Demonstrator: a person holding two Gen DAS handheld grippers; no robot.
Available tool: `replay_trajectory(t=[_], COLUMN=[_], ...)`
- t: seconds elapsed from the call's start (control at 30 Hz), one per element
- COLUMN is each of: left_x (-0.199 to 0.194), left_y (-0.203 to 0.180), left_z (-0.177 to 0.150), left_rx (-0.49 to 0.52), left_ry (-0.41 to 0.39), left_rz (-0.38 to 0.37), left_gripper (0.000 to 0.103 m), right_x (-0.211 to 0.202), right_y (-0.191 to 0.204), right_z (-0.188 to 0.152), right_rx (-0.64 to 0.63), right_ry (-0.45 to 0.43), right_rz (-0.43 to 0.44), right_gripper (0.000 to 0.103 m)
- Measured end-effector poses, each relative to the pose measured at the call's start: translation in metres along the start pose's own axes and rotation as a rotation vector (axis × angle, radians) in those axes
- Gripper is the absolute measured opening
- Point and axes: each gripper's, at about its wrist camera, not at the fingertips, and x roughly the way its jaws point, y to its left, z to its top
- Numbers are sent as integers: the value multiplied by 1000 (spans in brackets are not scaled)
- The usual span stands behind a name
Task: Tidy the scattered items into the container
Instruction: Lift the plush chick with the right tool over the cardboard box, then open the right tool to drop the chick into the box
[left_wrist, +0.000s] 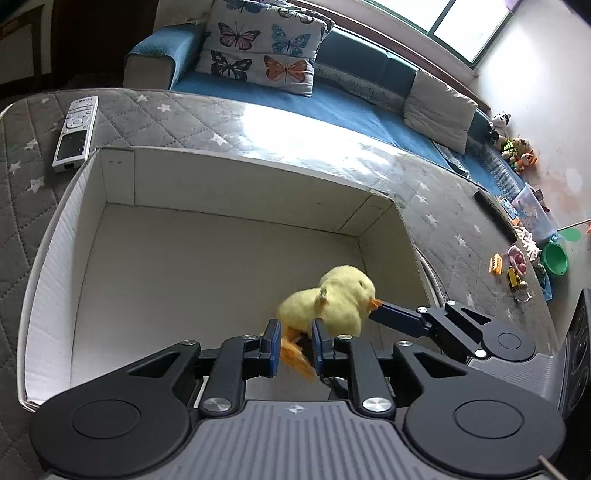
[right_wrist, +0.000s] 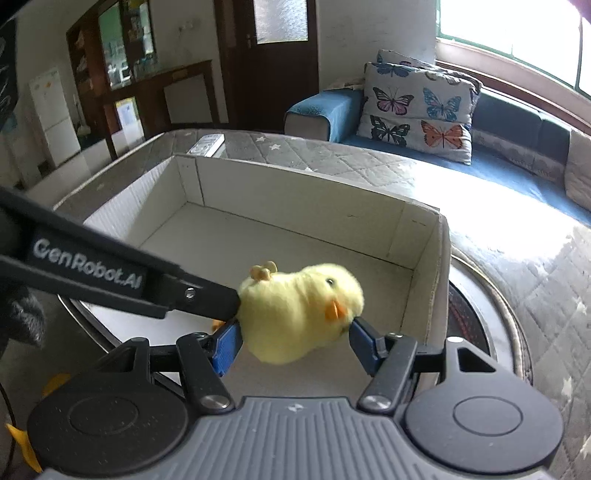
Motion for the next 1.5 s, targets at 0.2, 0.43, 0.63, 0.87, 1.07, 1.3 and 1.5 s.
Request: replay_trajectory(t=[0.2, 0.43, 0.63, 0.87, 1.07, 1.3, 1.5], left_x=[1, -9, -24, -43, -51, -53, -51], left_y=[0, -4, -10, -22, -33, -45, -57], left_z=[0, 0, -5, -18, -34, -53, -65], left_rx=[-4, -4, 1, 21, 40, 54, 67], left_ry=[0, -28, -49, -73, -72, -57, -40], left_rz=[1, -2, -8, -24, -29, -35, -42], left_gripper=[21, 23, 23, 25, 27, 28, 28], right_x=[0, -19, -42, -72, -92, -107, -115], right_y=[7, 5, 6, 8, 5, 2, -2], right_z=[-3, -2, -6, -14, -30, -55, -72], right_rx=[-13, -7, 6, 19, 41, 72, 93], right_ry=[1, -38, -81, -124, -139, -124, -120], right_rz=[-16, -32, -32, -40, -49, -58, -64], right_gripper=[66, 72, 76, 79, 83, 84, 85])
